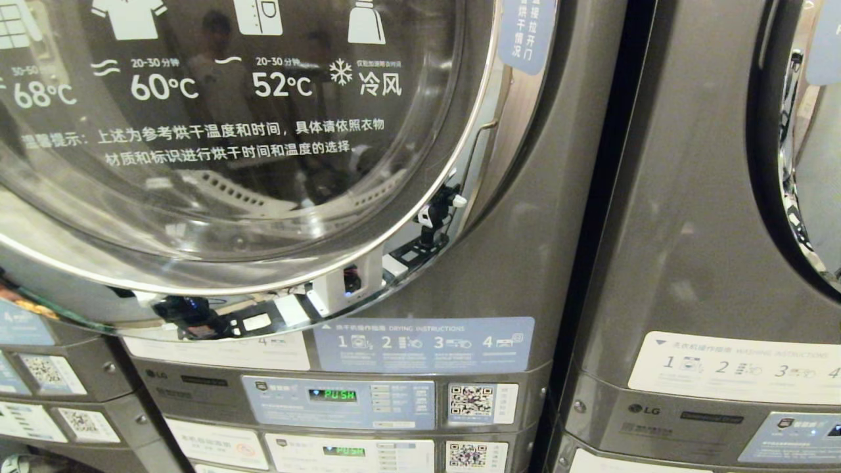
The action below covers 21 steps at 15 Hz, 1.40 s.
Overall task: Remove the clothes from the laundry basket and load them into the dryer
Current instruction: Close the dryer
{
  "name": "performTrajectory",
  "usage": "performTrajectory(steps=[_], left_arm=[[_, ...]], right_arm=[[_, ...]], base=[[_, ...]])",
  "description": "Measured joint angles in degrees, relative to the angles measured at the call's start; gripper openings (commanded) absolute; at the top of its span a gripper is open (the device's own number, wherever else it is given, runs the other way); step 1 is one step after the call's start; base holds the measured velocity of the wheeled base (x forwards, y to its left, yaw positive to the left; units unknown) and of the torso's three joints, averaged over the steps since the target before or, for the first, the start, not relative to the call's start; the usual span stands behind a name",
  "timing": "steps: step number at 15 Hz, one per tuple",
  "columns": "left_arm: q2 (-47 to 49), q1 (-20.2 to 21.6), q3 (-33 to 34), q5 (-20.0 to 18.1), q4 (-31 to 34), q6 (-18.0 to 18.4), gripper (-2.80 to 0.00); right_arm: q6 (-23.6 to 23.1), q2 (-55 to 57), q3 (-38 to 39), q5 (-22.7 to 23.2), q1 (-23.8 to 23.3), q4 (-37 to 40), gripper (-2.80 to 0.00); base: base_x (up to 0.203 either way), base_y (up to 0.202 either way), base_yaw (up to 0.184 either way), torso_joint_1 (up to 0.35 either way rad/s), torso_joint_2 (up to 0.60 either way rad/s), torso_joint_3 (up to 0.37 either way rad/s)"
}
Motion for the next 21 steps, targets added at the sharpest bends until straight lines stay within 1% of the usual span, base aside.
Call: performTrajectory(steps=[2,4,5,7,10,13,15,17,21], left_arm=[[0.88,0.02,-9.01,-3.09,-0.56,0.68,-2.8],[4.89,0.02,-18.11,-3.58,-0.88,0.84,-2.8],[8.11,0.0,-22.32,-2.78,-1.17,0.75,-2.8],[14.97,-0.02,-29.67,0.46,-1.87,0.06,-2.8],[25.5,-0.06,-38.33,5.52,-4.33,-0.71,-2.8],[36.54,-0.06,-45.17,9.81,-9.64,-1.29,-2.8],[42.89,0.0,-49.38,11.97,-13.65,-1.72,-2.8],[46.15,0.24,-50.7,13.26,-14.37,-1.83,-2.8],[50.29,0.35,-51.17,16.35,-14.43,-2.59,-2.8]], right_arm=[[0.08,0.0,0.0,-0.07,0.0,0.0,-2.8],[0.22,0.0,-0.02,-0.1,0.0,0.0,-2.8],[0.25,0.0,-0.02,-0.07,0.0,0.0,-2.8],[0.22,0.0,-0.02,-0.04,0.0,0.0,-2.8],[0.21,0.0,-0.02,-0.04,0.0,-0.07,-2.8],[0.41,0.0,-0.07,-0.02,0.0,-0.09,-2.8],[0.36,0.0,-0.07,-0.02,0.0,-0.09,-2.8],[0.38,0.0,-0.05,-0.02,0.0,-0.09,-2.8],[0.3,0.0,-0.05,-0.03,0.0,-0.09,-2.8]], base=[[0.0,0.0,0.0,0.0,0.0,0.0],[0.0,0.0,0.0,0.0,0.0,0.0],[0.0,0.0,0.0,0.0,0.0,0.0],[0.0,0.0,0.0,0.0,0.0,0.0],[0.0,0.0,0.0,0.0,0.0,0.0],[0.0,0.0,0.0,0.0,0.0,0.0],[0.0,0.0,0.0,0.0,0.0,0.0],[0.0,0.0,0.0,0.0,0.0,0.0],[0.0,0.0,0.0,0.0,0.0,0.0]])
